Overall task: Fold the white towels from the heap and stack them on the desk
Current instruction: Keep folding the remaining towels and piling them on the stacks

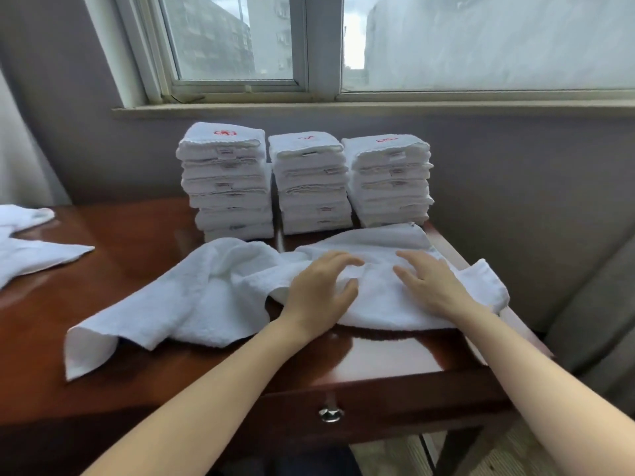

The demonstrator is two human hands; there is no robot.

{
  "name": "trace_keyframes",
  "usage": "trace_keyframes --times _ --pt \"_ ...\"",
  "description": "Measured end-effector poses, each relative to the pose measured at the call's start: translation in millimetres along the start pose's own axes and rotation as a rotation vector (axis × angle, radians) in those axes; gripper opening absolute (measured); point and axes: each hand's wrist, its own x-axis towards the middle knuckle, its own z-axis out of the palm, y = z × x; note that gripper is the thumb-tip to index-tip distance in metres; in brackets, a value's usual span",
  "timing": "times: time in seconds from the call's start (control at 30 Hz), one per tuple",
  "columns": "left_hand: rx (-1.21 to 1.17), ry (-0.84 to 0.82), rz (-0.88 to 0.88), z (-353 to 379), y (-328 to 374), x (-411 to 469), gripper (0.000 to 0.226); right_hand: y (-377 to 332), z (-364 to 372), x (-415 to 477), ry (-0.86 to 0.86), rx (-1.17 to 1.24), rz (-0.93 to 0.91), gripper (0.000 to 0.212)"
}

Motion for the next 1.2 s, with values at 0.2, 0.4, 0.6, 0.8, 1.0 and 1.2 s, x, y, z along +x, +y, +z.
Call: trace_keyframes --times 0.2,0.4,0.6,0.8,1.0,1.2 --pt "0.08 0.218 -0.048 -90.7 -29.7 -32.6 0.025 -110.4 20.3 13.9 -0.053 0.276 -0.27 0.044" --pt "0.183 0.352 -0.327 -178.7 -86.1 -82.9 0.024 -222.0 51.5 42.7 -0.223 0.289 -0.493 0.039" --pt "0.277 0.285 -0.668 -230.5 -127.7 -127.3 0.023 -305.6 87.7 55.2 -0.373 0.092 -0.66 0.036" --pt "0.367 0.12 -0.893 -244.9 -140.4 -144.3 0.02 -350.6 119.6 56.6 -0.475 -0.122 -0.741 0.024" --pt "0.358 -0.186 -0.93 -247.4 -140.3 -148.2 0.027 -358.0 135.7 59.6 -0.494 -0.311 -0.724 0.025" --pt "0.344 -0.307 -0.802 -242.1 -132.9 -146.9 0.018 -346.5 135.6 60.1 -0.585 -0.378 -0.743 0.014"
